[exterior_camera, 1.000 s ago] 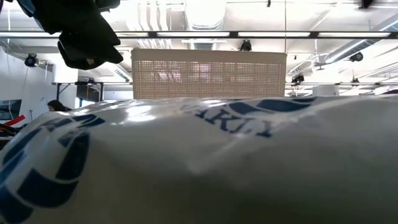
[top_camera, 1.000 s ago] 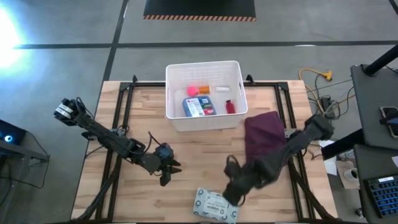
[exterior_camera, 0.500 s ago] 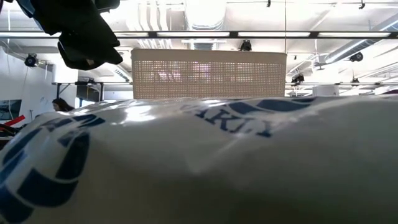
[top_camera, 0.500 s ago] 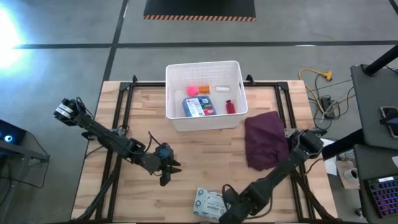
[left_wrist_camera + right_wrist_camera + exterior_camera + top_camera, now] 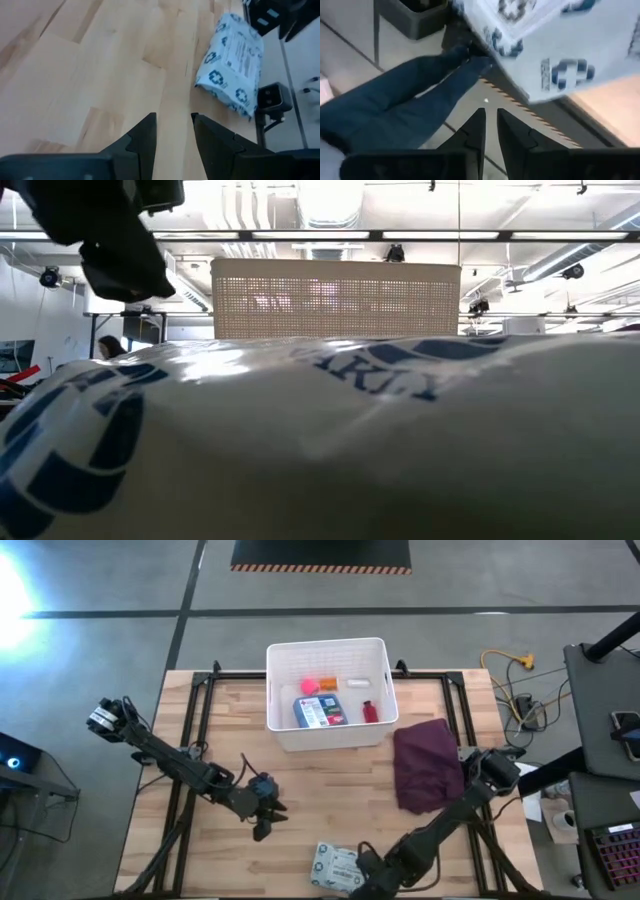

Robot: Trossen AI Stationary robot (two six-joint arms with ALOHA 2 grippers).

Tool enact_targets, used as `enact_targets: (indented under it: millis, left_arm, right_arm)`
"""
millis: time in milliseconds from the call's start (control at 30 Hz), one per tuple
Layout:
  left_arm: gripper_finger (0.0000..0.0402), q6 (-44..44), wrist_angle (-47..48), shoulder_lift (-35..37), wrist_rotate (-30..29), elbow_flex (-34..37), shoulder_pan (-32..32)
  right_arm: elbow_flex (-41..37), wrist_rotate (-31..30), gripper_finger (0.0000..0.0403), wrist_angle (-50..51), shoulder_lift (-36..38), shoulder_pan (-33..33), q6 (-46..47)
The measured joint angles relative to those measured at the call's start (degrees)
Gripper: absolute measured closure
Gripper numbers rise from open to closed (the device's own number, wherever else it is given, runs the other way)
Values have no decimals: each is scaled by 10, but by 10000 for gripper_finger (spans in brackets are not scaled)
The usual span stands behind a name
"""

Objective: Pick & place medical supplies in basket/bin
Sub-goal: Put the light blue mailer bag into the white bin

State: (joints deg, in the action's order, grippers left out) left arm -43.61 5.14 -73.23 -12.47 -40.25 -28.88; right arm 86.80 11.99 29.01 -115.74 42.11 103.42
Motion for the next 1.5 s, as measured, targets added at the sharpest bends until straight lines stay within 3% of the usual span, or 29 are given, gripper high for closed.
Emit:
enact_targets:
  millis: [267,467,633,767,933,1167,1333,1500]
  left_arm:
    - [287,-15,0,0,1,22,0]
    - [287,-26,0,0,2,30,0]
    - [287,-26,0,0,2,30,0]
    - [287,-44,16,0,2,32,0]
    - [287,-150,100,0,-96,32,0]
    - [287,-425,268,1,-272,36,0]
    - [287,-436,264,1,-310,61,26]
    - [287,-411,159,1,-308,118,53]
  right_arm:
    - [-78,-38,364,-58,0,-48,-3]
    - [-136,-72,365,-146,5,-136,-76]
    - [-107,-157,365,-135,5,-219,-204]
    - [-71,-158,365,-121,24,-250,-264]
    - [-51,-156,365,-108,34,-247,-290]
    - [10,-319,364,31,77,-242,-309]
    - [16,-336,364,79,69,-275,-318]
    - [7,-323,364,84,59,-294,-346]
